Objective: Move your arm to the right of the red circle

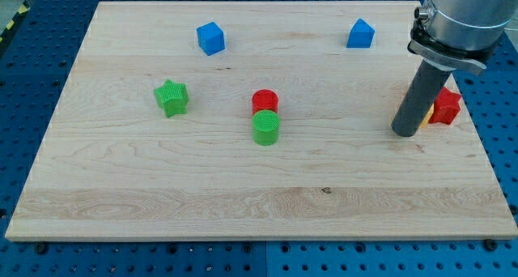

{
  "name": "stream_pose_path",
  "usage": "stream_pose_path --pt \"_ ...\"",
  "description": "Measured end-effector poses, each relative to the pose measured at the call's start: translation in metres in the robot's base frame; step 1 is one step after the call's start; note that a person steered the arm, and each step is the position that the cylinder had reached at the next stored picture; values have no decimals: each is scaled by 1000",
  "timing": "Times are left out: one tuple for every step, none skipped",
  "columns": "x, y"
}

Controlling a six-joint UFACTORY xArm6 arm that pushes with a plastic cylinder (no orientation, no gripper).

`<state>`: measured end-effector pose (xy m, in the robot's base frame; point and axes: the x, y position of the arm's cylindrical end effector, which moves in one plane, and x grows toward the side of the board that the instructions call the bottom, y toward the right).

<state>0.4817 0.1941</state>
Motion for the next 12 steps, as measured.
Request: stream_pose_path --pt "0 0" --pt "2 0" --pt "2 -1" --pt "2 -14" --pt "2 -16" --pt "2 -18" --pt "-3 -27" --pt "-4 -29" --pt "-4 -29" --pt "-4 -30" --pt "-4 -30" --pt "-9 -33"
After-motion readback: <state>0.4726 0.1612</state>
